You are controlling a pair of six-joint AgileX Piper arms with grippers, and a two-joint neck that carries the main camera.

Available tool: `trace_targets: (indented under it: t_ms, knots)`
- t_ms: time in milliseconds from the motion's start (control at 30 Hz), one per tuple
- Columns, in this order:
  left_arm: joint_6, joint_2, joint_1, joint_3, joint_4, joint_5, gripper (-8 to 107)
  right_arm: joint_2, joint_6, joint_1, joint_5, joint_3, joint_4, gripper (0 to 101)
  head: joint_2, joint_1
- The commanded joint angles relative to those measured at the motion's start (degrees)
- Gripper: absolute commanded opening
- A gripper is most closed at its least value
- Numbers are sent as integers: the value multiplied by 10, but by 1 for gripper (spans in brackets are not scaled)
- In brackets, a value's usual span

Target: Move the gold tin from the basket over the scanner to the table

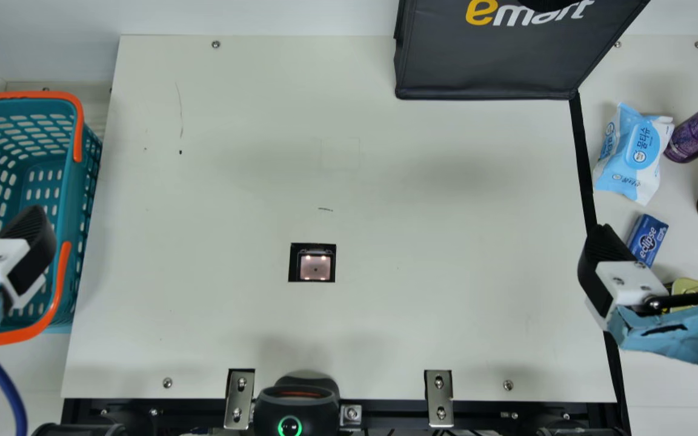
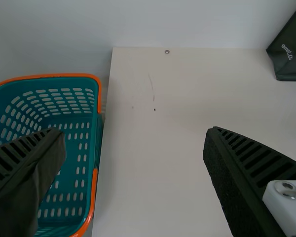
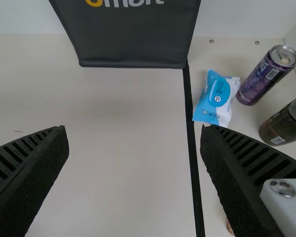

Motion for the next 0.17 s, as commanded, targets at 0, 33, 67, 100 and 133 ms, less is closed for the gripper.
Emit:
trace_targets:
  t_ms: [0, 33, 67, 100, 133]
  knots:
    - [0, 0, 0, 0, 0, 0, 90, 0, 0, 0, 0, 0, 0, 95, 2, -17]
    - [0, 0, 0, 0, 0, 0, 90, 0, 0, 0, 0, 0, 0, 95, 2, -17]
    - [0, 0, 0, 0, 0, 0, 90, 0, 0, 0, 0, 0, 0, 95, 2, -17]
    - [0, 0, 0, 0, 0, 0, 90, 0, 0, 0, 0, 0, 0, 95, 2, -17]
    - [0, 0, 0, 0, 0, 0, 90, 0, 0, 0, 0, 0, 0, 95, 2, -17]
